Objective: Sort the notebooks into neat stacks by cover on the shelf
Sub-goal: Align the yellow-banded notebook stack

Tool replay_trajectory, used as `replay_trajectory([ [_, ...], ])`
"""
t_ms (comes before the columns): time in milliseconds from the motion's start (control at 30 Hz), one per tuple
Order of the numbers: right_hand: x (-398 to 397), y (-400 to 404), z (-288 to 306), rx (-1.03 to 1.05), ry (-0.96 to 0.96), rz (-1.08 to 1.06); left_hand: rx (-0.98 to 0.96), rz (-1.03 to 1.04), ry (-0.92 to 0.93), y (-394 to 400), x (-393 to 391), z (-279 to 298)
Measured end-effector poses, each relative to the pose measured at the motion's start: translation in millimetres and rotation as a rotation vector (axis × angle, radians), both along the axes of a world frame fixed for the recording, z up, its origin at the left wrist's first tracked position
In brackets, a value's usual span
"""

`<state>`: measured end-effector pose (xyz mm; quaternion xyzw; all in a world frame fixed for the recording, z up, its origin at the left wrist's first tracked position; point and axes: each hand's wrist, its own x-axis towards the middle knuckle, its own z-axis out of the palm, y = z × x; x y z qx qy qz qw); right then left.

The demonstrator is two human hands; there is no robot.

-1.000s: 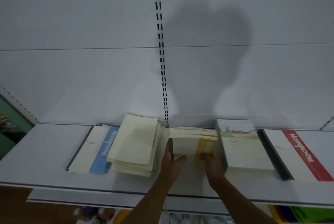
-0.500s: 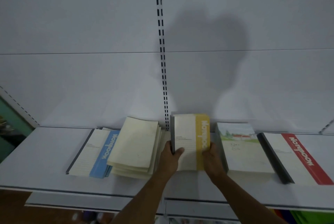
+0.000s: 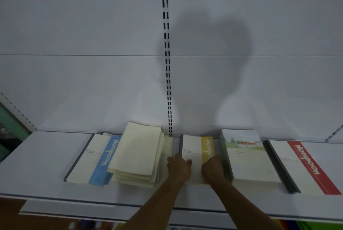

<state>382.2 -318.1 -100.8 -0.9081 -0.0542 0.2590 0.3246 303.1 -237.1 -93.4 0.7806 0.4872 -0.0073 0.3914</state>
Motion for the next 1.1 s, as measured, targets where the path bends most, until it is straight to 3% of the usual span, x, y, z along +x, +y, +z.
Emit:
replay_trajectory([
  [267, -8, 5, 4, -0.152, -0.078, 0.021, 0.071, -0.041, 0.046, -6, 8, -5],
  [433, -16, 10, 13, -0.044, -0.014, -0.006, 0.048, -0.039, 0.027, -10, 4, -1],
  [567, -21, 19, 28, 0.031, -0.229, 0.126, 0.131, -0.03, -0.148, 3, -7, 16],
  [733, -24, 58, 58, 0.236, -0.236, 0.338, 0.164, 0.036, -0.369, 41, -38, 63],
  [900, -62, 111, 85, 0.296, -0.306, 0.657, 0.286, 0.134, -0.223, 78, -103, 85],
  [1100, -127, 158, 106, 0.296, -0.466, 0.986, 0.465, 0.293, 0.158, 78, -198, 87],
])
